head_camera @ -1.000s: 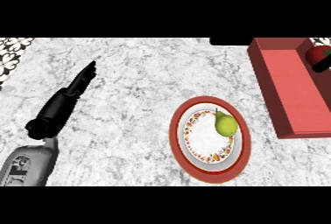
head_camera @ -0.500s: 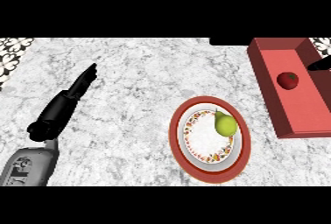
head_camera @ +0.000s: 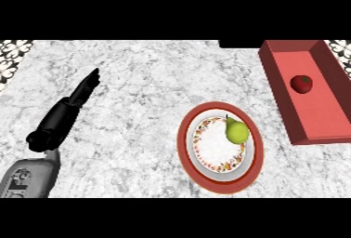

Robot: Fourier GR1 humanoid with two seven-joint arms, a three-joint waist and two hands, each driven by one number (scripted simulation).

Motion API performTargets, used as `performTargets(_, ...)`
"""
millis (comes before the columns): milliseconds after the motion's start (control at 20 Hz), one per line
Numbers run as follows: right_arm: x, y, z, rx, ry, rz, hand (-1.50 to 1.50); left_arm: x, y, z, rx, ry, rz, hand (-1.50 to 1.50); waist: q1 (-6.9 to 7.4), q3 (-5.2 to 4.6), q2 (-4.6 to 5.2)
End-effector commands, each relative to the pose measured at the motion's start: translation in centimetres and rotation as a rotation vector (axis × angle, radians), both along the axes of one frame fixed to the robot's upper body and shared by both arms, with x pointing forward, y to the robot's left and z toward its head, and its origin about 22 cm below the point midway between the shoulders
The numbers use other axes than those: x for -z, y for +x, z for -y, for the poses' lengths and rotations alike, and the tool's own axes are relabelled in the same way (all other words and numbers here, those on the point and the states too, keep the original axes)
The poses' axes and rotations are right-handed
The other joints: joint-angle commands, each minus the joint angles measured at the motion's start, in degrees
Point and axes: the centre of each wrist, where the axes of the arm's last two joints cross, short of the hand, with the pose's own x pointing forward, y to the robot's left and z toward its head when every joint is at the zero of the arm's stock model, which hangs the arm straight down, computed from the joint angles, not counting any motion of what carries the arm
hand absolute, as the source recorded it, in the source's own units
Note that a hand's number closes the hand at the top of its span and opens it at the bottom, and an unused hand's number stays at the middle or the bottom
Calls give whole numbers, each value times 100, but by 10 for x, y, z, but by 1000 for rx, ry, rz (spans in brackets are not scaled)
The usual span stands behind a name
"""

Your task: Pick the tomato from the plate and place it in the cardboard box

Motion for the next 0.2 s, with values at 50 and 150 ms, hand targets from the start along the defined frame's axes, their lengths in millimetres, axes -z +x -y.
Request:
performTargets(50,29,-34,40,152,101,164,-150,1,-6,-2,11,-5,5,0,34,-11,2)
performTargets(150,26,-44,53,146,88,192,-150,8,-6,-5,6,6,3,0,0,-19,-6)
